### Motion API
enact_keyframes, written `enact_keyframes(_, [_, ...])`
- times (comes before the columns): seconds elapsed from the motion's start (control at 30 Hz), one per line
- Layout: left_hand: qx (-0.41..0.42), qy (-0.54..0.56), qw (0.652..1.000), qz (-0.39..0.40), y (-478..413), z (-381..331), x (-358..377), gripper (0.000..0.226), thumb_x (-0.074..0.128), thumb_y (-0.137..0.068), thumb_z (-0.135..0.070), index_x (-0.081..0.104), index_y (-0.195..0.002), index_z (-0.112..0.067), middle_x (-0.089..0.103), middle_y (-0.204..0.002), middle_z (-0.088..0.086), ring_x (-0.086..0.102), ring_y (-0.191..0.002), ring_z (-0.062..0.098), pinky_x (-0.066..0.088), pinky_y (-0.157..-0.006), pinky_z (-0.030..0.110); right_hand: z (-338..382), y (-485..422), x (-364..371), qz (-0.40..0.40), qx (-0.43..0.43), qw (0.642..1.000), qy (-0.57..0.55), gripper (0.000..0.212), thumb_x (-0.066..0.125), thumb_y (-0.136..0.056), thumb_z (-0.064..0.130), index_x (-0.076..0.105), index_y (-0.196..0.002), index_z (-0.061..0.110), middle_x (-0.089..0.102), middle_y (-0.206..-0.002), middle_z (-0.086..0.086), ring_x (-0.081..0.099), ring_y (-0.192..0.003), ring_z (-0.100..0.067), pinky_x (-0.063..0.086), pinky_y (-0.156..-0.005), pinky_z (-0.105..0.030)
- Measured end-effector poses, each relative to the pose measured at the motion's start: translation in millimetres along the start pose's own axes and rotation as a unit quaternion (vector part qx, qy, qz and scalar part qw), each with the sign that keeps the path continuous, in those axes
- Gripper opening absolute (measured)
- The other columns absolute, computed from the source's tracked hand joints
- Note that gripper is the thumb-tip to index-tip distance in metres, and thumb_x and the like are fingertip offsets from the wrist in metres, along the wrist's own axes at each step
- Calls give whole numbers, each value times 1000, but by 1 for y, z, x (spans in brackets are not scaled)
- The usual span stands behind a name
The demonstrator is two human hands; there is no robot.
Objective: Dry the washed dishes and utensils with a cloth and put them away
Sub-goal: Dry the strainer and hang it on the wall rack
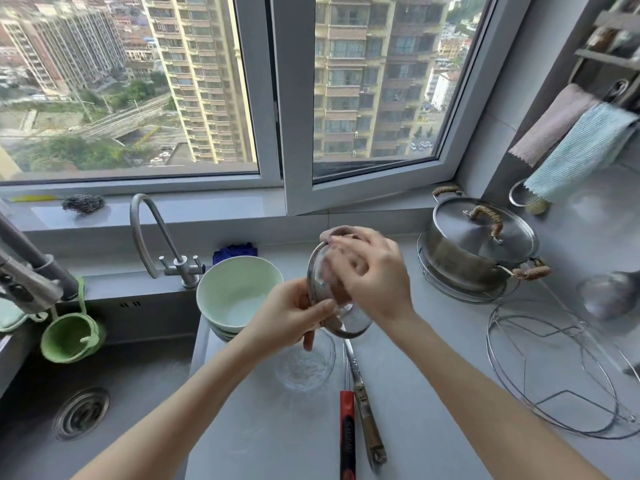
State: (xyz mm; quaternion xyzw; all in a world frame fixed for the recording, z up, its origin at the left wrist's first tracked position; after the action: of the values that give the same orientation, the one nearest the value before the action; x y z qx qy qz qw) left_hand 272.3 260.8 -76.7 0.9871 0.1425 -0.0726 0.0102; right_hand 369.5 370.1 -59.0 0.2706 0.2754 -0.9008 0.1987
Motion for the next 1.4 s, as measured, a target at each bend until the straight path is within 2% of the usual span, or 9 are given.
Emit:
enact_keyframes(0.1, [33, -18, 999, -7, -1, -1, -5, 17, 61, -86, 0, 59, -73, -12, 62, -53, 6, 47, -30, 8, 33, -31, 16, 12, 10, 4, -19, -95, 990, 101, 40, 53, -78, 60, 68, -110, 43, 57, -127, 12, 45, -121, -18, 41, -91, -29])
enact_keyframes(0.3, [46, 53, 997, -13, -6, 0, -5, 22, 61, -89, -15, 69, -72, -26, 56, -71, 43, 42, -38, 22, 39, -36, 28, -16, -37, 5, 85, 209, 943, -243, 36, 63, -83, 52, 75, -100, 23, 73, -96, 10, 65, -97, -10, 50, -94, -39])
enact_keyframes(0.5, [58, 137, 980, -130, -29, -14, -12, 22, 54, -92, -5, 55, -81, 14, 66, -57, 12, 42, -28, 12, 26, -31, 13, -11, 21, 41, -93, 269, 870, -402, 56, 40, -90, 60, 56, -126, 20, 69, -112, -6, 67, -101, -20, 58, -73, -31])
enact_keyframes(0.73, [-29, 211, 977, 7, -24, -6, -11, 26, 60, -80, -22, 72, -68, -3, 63, -57, 13, 41, -30, 11, 20, -34, 15, -14, -22, -12, 66, 334, 598, -725, 28, 50, -92, 39, 62, -107, 19, 72, -99, -4, 67, -96, -26, 53, -82, -51])
enact_keyframes(0.9, [-46, 205, 977, 30, -26, 2, -17, 21, 60, -80, -22, 65, -74, -2, 69, -69, 11, 54, -46, 13, 39, -43, 17, 2, -13, -29, 104, 298, 628, -711, 30, 62, -73, 11, 66, -101, 2, 68, -95, -17, 67, -91, -32, 59, -66, -52])
enact_keyframes(1.03, [-60, 10, 996, -61, -32, -3, -35, 37, 58, -79, -41, 60, -100, -10, 71, -97, 7, 66, -97, 27, 53, -81, 28, 21, -2, -61, 68, 110, 814, -567, 16, 69, -71, 3, 75, -76, 17, 73, -77, -3, 70, -73, -16, 58, -75, -41])
enact_keyframes(1.17, [-192, 263, 938, 122, -22, -23, -33, 82, 47, -74, -72, 52, -127, -9, 63, -118, 25, 63, -106, 40, 57, -78, 42, 53, 26, -77, 76, -228, 944, -226, 18, 72, -81, 14, 70, -91, 29, 71, -88, 17, 68, -80, -4, 55, -71, -24])
enact_keyframes(1.27, [-191, 366, 883, 225, -13, -44, -16, 89, 47, -70, -74, 47, -137, -16, 58, -124, 24, 60, -107, 39, 53, -87, 49, 61, 42, -71, 49, -401, 912, 69, 29, 57, -92, 33, 74, -100, 11, 73, -104, 2, 71, -89, -20, 55, -76, -37])
enact_keyframes(1.4, [-177, 382, 893, 159, -10, -49, -1, 60, 47, -84, -60, 55, -131, -23, 49, -114, 18, 57, -94, 28, 52, -81, 39, 59, 55, -56, 114, -380, 902, 171, 34, 57, -90, 38, 72, -107, 13, 71, -113, -2, 65, -107, -27, 48, -97, -48])
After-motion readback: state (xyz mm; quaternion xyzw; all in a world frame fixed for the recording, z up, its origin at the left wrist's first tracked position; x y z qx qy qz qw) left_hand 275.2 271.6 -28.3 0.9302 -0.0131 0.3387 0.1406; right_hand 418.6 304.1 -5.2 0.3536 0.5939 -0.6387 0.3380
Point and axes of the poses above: each hand's wrist, its own y-axis away from the middle knuckle, its own x-axis out of the palm, z = x × y, the point moved 3 cm from there along -y, towards the middle knuckle
